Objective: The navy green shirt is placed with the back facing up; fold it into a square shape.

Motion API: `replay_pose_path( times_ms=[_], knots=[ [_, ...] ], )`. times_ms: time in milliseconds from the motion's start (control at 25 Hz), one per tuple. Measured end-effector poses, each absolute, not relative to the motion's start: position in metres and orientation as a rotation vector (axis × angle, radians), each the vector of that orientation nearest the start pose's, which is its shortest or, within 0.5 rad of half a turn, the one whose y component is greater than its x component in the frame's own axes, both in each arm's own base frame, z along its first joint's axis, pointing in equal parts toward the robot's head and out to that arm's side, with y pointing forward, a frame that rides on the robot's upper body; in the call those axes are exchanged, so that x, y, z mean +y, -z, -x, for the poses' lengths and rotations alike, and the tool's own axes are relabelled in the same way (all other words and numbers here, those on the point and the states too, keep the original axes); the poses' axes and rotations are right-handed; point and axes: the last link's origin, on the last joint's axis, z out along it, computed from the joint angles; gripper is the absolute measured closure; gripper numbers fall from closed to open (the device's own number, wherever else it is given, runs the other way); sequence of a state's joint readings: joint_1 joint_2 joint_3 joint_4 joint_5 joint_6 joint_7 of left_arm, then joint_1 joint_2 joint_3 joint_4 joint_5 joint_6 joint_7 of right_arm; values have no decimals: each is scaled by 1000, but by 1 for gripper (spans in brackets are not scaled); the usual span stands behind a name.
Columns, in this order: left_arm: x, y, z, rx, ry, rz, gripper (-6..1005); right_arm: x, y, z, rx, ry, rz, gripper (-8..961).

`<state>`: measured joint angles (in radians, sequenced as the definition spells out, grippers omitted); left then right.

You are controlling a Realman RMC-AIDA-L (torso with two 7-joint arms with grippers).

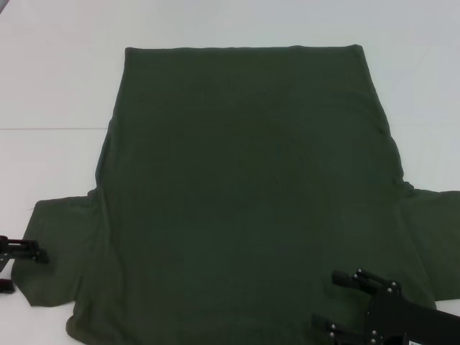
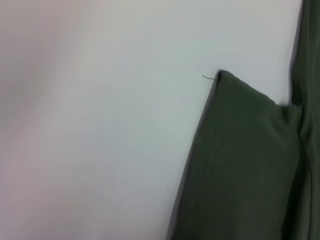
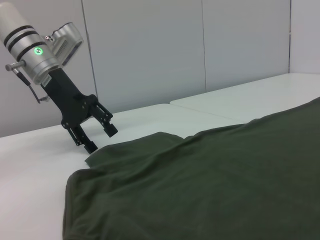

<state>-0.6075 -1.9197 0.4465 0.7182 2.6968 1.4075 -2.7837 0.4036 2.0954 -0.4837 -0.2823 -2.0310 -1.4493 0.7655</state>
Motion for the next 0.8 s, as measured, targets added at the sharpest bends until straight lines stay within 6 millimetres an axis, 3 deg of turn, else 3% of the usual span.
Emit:
replay_pose_path(
  times_ms=[800],
  knots=[
    [347, -84, 362, 2887, -230, -2115, 159, 261, 56, -320, 475, -708, 2567, 68]
  ],
)
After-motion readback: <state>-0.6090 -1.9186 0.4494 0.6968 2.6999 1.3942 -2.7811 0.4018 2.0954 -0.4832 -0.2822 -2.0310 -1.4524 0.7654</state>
